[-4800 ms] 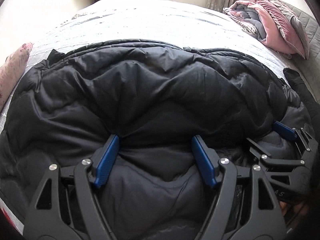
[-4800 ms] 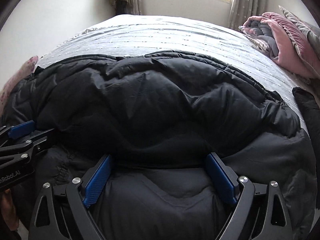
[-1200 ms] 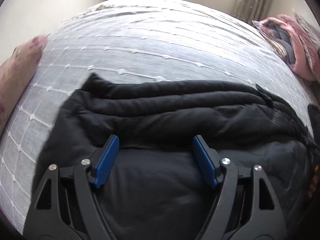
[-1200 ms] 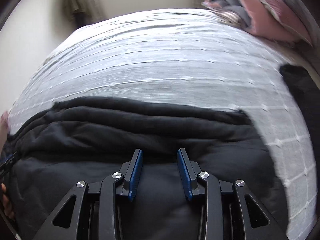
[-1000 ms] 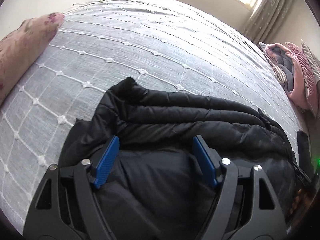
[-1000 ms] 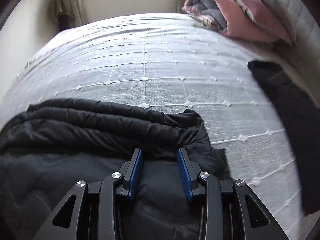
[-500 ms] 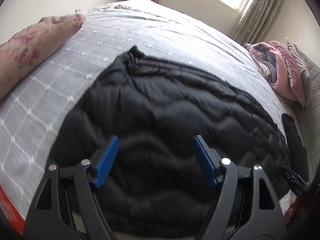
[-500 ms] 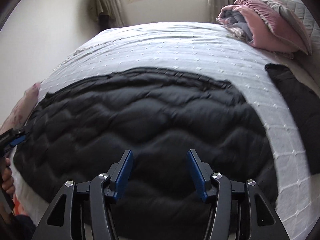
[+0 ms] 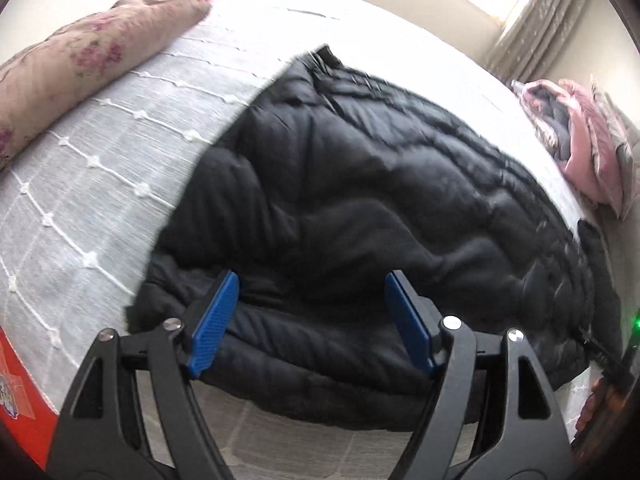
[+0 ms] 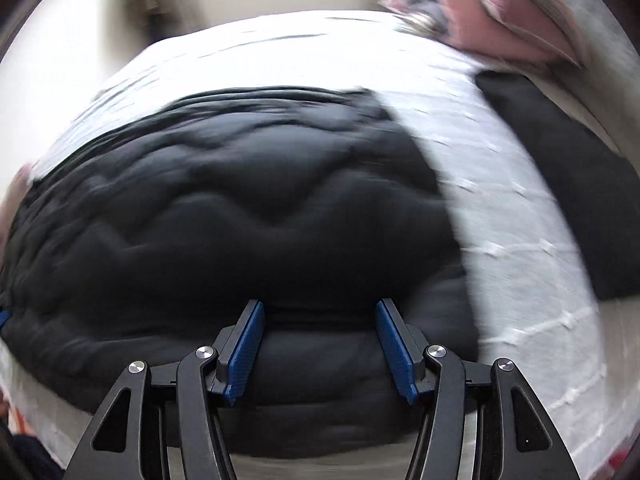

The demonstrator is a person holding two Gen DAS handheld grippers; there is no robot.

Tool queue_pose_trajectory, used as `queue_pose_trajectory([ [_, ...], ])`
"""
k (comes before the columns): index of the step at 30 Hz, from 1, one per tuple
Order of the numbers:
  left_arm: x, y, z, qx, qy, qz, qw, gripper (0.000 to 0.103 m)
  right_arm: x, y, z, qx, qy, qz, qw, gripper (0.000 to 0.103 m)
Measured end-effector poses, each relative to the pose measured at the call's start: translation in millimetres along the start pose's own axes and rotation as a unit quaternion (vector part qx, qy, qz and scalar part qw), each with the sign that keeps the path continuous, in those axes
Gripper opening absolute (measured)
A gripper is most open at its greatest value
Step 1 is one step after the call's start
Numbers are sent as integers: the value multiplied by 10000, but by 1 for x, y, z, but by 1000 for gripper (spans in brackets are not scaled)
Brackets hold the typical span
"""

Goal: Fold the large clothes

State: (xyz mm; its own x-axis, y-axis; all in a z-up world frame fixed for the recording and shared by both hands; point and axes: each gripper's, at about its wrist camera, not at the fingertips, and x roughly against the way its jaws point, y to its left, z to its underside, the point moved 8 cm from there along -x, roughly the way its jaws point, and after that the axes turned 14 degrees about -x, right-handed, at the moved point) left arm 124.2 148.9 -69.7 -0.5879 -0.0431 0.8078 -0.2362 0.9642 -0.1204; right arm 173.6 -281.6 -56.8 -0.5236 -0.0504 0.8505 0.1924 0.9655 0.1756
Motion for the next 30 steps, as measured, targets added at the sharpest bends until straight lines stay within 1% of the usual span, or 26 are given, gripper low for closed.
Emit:
queue_pose_trajectory([
  [2,9,14,0,257,-107,182,9994,76,0,-19,-3,-330,74,37,9994,58],
  [4,16,31,2,570,-197,299,9977,76,3,-31,-5,-494,88,77,9987,58],
  [7,25,61,13,1146,-257,379,9924,76,9,-47,-7,-640,-54,487,9967,60],
  [8,26,67,18,1274,-211,262,9913,76,11,-50,-8,-822,-44,426,9957,60],
  [9,29,75,23,1391,-182,125,9900,76,11,-53,-13,-1102,31,58,9939,60],
  [10,32,81,26,1468,-219,109,9889,76,12,-55,-19,-1295,73,-249,9912,60],
  [11,36,86,27,1534,-298,158,9876,76,18,-54,-21,-1364,-9,-306,9902,60],
  [13,48,97,29,1621,-510,200,9853,76,26,-53,-27,-1134,-305,-16,9931,60],
  [14,51,99,29,1625,-584,177,9848,76,29,-49,-31,-999,-434,59,9940,60],
  [16,53,97,33,1559,-552,235,9860,76,33,-33,-33,-870,-551,-183,9945,60],
  [18,44,86,41,1551,-338,504,9860,76,43,-13,-30,-715,-675,-475,9940,61],
  [19,38,81,48,1665,-188,658,9837,76,45,-3,-30,-584,-750,-504,9942,60],
  [20,37,79,56,1813,-112,792,9802,76,47,9,-30,-380,-866,-526,9941,58],
  [22,34,67,67,2054,-115,1118,9722,76,52,30,-28,-39,-1051,-623,9925,43],
  [23,35,62,70,2069,-148,1178,9711,76,56,44,-24,122,-1052,-812,9911,27],
  [24,35,55,71,2029,-179,1189,9718,76,58,49,-23,178,-1066,-933,9898,24],
  [25,34,48,71,1937,-198,1203,9735,76,65,52,-21,176,-1184,-959,9882,24],
  [27,27,36,68,1756,-146,1226,9767,76,78,59,-22,220,-1499,-862,9847,24],
  [28,23,32,67,1708,-114,1207,9778,76,81,64,-20,213,-1500,-1017,9832,25],
  [30,16,28,65,1712,-73,1159,9784,76,80,78,-12,222,-1214,-1476,9813,25],
])
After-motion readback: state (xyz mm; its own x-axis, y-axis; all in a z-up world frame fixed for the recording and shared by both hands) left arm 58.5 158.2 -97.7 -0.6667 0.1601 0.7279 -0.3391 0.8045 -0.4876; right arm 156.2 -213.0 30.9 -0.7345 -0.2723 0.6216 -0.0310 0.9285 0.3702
